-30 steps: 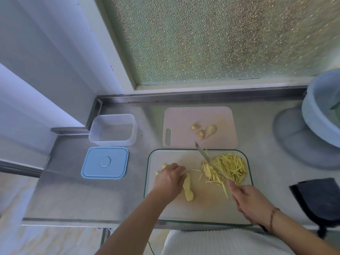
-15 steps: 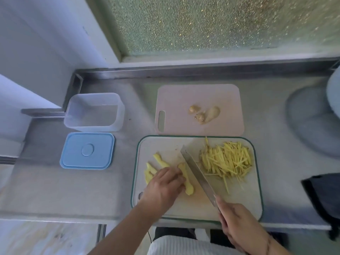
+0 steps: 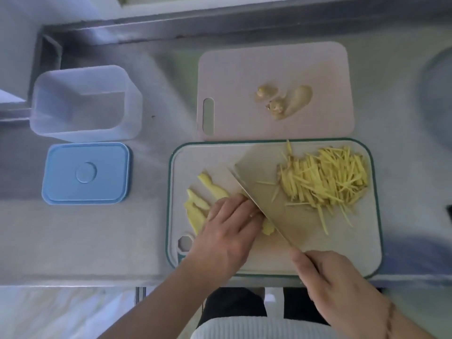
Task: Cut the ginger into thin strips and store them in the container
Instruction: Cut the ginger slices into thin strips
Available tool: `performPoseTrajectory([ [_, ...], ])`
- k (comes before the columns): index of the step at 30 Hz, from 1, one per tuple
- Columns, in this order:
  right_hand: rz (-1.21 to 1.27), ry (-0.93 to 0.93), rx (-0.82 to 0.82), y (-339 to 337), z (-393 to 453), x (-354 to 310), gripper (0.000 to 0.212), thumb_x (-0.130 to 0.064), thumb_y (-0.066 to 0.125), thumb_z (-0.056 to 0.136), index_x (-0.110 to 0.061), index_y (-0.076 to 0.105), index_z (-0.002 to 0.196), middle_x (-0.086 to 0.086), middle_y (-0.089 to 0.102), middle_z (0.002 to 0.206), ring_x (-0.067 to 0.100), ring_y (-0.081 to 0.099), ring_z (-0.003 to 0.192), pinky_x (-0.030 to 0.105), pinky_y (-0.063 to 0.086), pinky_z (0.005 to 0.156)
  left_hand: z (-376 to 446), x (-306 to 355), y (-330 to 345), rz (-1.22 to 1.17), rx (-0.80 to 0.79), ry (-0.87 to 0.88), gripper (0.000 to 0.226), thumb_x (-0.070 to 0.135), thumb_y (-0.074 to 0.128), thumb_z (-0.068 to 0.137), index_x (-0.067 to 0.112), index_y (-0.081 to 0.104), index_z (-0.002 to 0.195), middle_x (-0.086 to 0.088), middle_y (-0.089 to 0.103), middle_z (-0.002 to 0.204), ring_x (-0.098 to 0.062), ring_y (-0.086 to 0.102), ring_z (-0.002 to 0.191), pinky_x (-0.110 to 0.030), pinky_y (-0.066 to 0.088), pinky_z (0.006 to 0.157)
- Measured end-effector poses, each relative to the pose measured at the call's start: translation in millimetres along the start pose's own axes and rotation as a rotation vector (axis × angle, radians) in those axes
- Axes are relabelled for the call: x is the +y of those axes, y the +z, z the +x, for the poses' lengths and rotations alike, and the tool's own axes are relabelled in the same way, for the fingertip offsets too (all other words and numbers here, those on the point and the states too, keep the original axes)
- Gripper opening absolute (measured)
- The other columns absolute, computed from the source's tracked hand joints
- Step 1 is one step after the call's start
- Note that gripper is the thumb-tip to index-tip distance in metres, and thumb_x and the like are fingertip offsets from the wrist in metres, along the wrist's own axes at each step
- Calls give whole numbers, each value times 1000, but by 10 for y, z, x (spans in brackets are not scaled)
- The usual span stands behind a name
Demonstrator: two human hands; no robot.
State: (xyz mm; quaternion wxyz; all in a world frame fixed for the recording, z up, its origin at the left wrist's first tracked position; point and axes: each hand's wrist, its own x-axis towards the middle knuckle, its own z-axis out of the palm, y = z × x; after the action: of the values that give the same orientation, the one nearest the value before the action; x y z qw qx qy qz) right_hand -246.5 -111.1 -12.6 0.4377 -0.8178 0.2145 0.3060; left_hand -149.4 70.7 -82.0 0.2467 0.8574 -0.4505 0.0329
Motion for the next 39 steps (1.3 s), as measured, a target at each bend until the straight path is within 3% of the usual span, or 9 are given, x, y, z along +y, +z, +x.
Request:
performPoseTrajectory([
  [5, -6, -14, 75, -1, -82, -80, 58, -70, 22, 78, -25, 46, 50, -10, 47, 45, 7, 48, 51, 18, 37, 54, -4, -20, -30, -1, -6, 12, 13, 1, 71, 90, 7, 78, 99, -10, 73, 111, -32, 67, 111, -41, 53, 99],
  [8, -16, -22, 79, -5, -149, -113, 51, -76, 14, 80, -49, 51, 58, -14, 52, 48, 5, 51, 53, 15, 38, 55, -7, 16, -51, -7, 11, 4, 12, 1, 68, 92, 7, 79, 95, -11, 73, 111, -32, 67, 113, -36, 51, 100],
  [14, -55, -20, 98, 2, -144, -96, 49, -84, 11, 70, -53, 50, 66, -17, 55, 52, 5, 53, 55, 17, 40, 56, -8, 66, -39, -27, 3, -41, 10, 2, 71, 90, 5, 78, 96, -13, 72, 111, -34, 66, 113, -41, 55, 95],
  [19, -87, 8, 62, 12, -131, -62, 74, -84, 7, 69, -21, 42, 53, -15, 55, 54, 8, 53, 57, 22, 38, 54, -8, 39, -21, -54, -7, -46, 9, 6, 73, 91, 6, 79, 98, -13, 72, 112, -35, 66, 115, -43, 56, 90],
  [22, -114, -3, 49, 31, -54, -89, 71, -83, 1, 70, -24, 37, 53, -21, 54, 55, 7, 51, 57, 23, 37, 52, -6, 54, 1, -55, 2, -60, 9, 3, 75, 88, 6, 79, 95, -11, 73, 103, -34, 67, 107, -40, 56, 87],
  [25, -119, -65, 64, 82, 129, -213, 66, -76, 5, 81, -24, 37, 54, -7, 48, 46, 10, 48, 49, 22, 36, 49, -20, 61, 19, -64, 0, -64, 7, 0, 74, 86, 5, 78, 90, -10, 71, 93, -32, 65, 98, -35, 56, 81],
  [28, -78, -74, 81, 91, 172, -286, 67, -74, 10, 84, -22, 38, 54, -10, 49, 48, 12, 47, 47, 22, 36, 47, -15, 56, 2, -78, -4, -77, 5, 2, 73, 88, 5, 77, 89, -11, 70, 94, -31, 64, 96, -36, 56, 76],
  [34, -102, -34, 89, 55, -88, -113, 74, -86, 6, 74, -23, 38, 51, -6, 53, 52, 15, 51, 50, 24, 36, 49, 15, 43, -23, -84, -14, -68, 7, 2, 72, 90, 6, 77, 91, -11, 68, 94, -32, 62, 89, -37, 54, 73],
  [39, -155, 3, 81, 69, -97, -95, 76, -85, -1, 68, -23, 39, 54, -23, 56, 60, 7, 54, 60, 21, 35, 49, 37, 36, -28, -85, -11, -48, 8, 0, 73, 88, 7, 77, 87, -10, 69, 95, -33, 63, 88, -37, 53, 73],
])
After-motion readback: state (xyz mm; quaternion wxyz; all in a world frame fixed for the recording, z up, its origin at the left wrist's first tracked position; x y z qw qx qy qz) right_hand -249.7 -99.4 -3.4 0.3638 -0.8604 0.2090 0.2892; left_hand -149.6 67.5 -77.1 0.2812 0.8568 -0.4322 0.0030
